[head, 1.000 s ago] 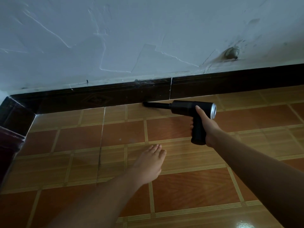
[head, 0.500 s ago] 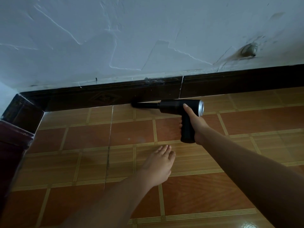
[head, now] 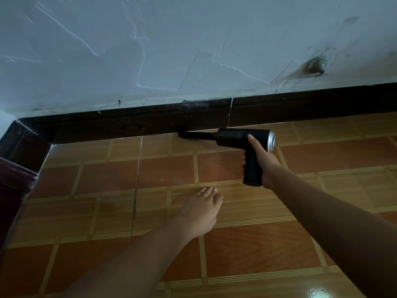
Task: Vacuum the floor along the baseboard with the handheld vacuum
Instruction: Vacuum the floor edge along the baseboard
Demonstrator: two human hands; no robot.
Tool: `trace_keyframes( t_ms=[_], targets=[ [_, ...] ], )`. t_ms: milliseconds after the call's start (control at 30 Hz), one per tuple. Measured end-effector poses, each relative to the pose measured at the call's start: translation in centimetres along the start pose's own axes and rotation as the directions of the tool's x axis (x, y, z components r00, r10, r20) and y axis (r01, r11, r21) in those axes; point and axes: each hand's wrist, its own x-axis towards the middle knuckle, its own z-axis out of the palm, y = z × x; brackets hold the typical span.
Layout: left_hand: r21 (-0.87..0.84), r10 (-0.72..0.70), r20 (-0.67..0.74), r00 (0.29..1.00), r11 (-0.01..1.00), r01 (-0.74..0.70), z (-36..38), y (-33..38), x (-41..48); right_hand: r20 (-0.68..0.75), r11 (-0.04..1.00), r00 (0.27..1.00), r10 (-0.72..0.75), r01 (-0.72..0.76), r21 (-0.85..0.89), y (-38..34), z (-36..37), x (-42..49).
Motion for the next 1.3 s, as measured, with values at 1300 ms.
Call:
trace_keyframes(
  t_ms=[1300],
  targets=[
    [0.078,-0.052,0.086,0.995,0.996,0.046,-0.7,1.3,0.6,-0.099,0.999,0.995,-0.029,0.033,0.044,-1.8,-6.3,-1.2]
  ],
)
